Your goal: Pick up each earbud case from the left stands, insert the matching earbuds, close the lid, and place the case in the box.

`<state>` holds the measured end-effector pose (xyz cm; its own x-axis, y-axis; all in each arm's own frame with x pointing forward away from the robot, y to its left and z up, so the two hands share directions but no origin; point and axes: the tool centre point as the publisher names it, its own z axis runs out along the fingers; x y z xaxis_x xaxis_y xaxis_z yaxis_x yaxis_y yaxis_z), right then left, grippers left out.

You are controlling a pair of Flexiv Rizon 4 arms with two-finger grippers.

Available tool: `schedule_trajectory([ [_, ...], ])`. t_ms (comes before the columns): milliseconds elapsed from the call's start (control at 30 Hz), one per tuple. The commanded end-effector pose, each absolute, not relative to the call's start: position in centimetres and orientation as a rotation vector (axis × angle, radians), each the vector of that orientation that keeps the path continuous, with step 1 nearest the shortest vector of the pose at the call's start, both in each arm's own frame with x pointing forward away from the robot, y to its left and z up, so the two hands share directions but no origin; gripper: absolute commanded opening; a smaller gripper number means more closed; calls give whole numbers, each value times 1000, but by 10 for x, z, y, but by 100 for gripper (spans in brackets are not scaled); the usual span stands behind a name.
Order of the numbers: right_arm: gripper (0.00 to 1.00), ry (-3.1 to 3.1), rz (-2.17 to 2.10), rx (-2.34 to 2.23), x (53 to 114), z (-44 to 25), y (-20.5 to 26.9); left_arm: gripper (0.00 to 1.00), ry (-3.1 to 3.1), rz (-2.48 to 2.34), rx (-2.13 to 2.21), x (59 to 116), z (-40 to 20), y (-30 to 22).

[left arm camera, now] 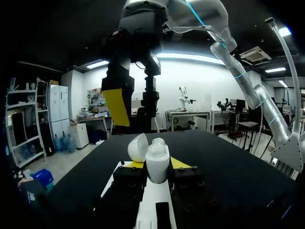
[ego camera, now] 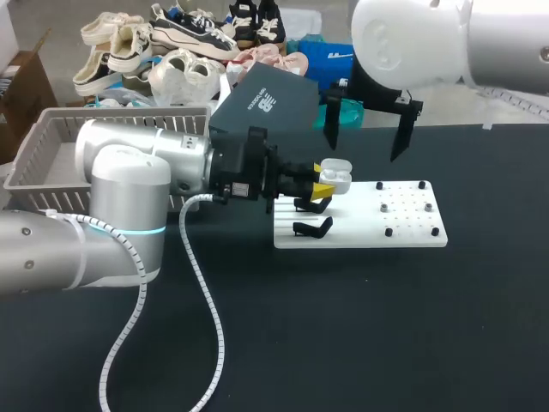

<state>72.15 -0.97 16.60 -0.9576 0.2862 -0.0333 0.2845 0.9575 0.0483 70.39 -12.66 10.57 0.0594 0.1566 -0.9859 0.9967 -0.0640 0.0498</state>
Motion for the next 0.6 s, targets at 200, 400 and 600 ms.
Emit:
schedule_trajectory([
  [200, 100, 3081, 30, 491, 740, 148, -12, 0, 1253, -1135, 1398, 705, 106, -127],
  [400, 100, 3099, -4, 479, 732, 137, -14, 0, 1253, -1135, 1398, 705, 106, -127],
  [600, 100, 3108, -49, 418, 715, 136, -15, 0, 1253, -1135, 1398, 705, 106, -127],
])
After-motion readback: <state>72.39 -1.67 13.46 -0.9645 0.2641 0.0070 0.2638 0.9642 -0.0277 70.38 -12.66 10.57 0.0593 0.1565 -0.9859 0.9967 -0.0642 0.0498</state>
